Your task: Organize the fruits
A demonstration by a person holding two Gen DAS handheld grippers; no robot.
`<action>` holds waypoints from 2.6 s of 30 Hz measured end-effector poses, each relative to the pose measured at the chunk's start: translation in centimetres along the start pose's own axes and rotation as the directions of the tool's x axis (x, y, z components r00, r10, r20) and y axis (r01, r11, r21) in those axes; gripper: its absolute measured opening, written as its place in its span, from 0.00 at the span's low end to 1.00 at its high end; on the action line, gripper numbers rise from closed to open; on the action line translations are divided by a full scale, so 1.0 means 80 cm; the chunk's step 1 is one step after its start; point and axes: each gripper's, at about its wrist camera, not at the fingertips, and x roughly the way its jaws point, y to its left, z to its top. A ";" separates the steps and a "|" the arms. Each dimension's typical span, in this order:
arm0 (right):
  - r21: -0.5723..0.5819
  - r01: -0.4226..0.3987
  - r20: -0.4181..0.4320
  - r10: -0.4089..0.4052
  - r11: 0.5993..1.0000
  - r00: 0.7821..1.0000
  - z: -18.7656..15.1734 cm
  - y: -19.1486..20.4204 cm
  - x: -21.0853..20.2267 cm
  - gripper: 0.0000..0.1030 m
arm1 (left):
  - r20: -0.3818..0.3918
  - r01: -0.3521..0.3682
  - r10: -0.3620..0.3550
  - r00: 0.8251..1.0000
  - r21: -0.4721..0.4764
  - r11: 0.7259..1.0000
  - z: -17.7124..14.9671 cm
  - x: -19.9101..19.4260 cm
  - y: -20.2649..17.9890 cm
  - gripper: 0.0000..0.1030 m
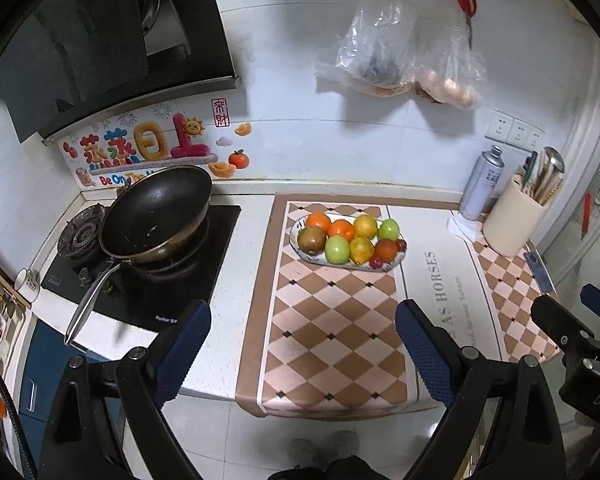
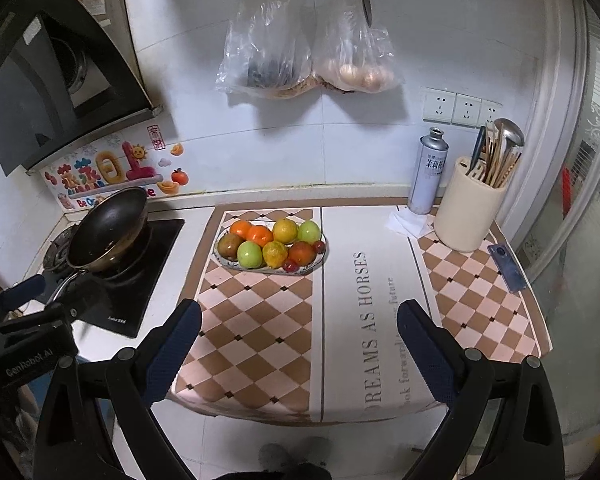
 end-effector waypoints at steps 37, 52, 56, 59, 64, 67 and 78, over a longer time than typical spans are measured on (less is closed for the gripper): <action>-0.012 0.087 -0.111 -0.088 0.996 0.990 0.053 -0.014 0.169 0.98 | -0.105 -0.051 0.053 0.993 0.022 0.998 0.059 0.143 -0.018 0.92; -0.019 0.092 -0.095 -0.094 0.996 0.991 0.059 -0.015 0.169 1.00 | -0.086 -0.056 0.058 0.995 0.022 0.998 0.063 0.144 -0.018 1.00; -0.019 0.088 -0.096 -0.090 0.996 0.991 0.061 -0.015 0.168 1.00 | -0.087 -0.057 0.058 0.995 0.018 0.998 0.062 0.144 -0.016 1.00; -0.018 0.086 -0.095 -0.087 0.996 0.992 0.061 -0.014 0.168 1.00 | -0.087 -0.058 0.059 0.994 0.018 0.998 0.062 0.144 -0.016 1.00; -0.017 0.083 -0.091 -0.084 0.996 0.992 0.061 -0.013 0.167 1.00 | -0.084 -0.061 0.062 0.995 0.015 0.998 0.061 0.143 -0.013 1.00; -0.016 0.082 -0.089 -0.083 0.997 0.993 0.062 -0.011 0.165 1.00 | -0.083 -0.061 0.062 0.995 0.015 0.998 0.061 0.143 -0.013 1.00; -0.014 0.084 -0.087 -0.085 0.996 0.993 0.061 -0.010 0.161 1.00 | -0.079 -0.058 0.058 0.995 0.009 0.998 0.064 0.138 -0.015 1.00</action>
